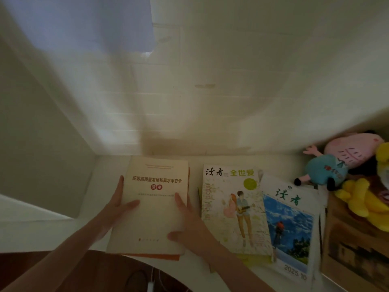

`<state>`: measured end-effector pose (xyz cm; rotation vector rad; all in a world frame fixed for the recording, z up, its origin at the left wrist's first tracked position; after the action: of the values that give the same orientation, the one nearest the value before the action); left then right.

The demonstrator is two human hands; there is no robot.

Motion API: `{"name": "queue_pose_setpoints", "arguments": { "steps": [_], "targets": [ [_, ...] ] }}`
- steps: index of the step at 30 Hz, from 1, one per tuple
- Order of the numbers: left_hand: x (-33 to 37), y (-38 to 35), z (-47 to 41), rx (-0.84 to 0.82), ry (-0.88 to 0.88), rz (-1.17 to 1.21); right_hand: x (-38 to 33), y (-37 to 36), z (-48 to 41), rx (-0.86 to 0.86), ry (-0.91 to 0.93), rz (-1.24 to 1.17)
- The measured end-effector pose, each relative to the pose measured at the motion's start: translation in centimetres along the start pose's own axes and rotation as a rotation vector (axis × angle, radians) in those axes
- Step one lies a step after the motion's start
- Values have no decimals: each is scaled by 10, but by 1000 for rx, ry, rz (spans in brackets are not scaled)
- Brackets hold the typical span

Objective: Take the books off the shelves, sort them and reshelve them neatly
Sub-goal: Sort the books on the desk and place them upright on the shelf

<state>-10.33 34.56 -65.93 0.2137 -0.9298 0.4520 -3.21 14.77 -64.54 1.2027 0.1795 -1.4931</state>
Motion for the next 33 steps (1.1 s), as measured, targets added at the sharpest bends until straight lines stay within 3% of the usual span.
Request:
{"name": "queue_pose_setpoints", "arguments": {
  "steps": [6,10,12,15,19,23,29,33],
  "targets": [
    [8,-1,1,4,19,-135,8,14,3,26,-34,-32],
    [29,7,0,218,-99,-623,60,89,14,397,-170,56],
    [47,-8,12,301,-233,-688,101,128,35,593,-302,-9],
    [64,-54,34,227,-466,-524,153,145,61,563,-557,-17],
    [52,-149,52,-146,-611,-586,174,138,73,509,-545,-103],
    [19,-215,47,-392,-432,-561,173,141,75,504,-468,-77],
    [-24,-223,16,-338,22,-404,182,159,94,526,-471,-154],
    [-46,-218,4,-237,210,-84,199,196,127,565,-491,-146]
  ]
}}
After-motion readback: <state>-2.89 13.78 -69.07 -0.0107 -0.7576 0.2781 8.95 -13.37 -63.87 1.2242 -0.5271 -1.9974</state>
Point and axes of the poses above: each hand's wrist, its own z-axis away from the middle knuckle, its own y-axis out of the back of the hand, x = y × z, the point moved 6 cm from there along -z, towards the middle knuckle, and after that the axes turned 7 degrees about z, right-handed, at the moved point
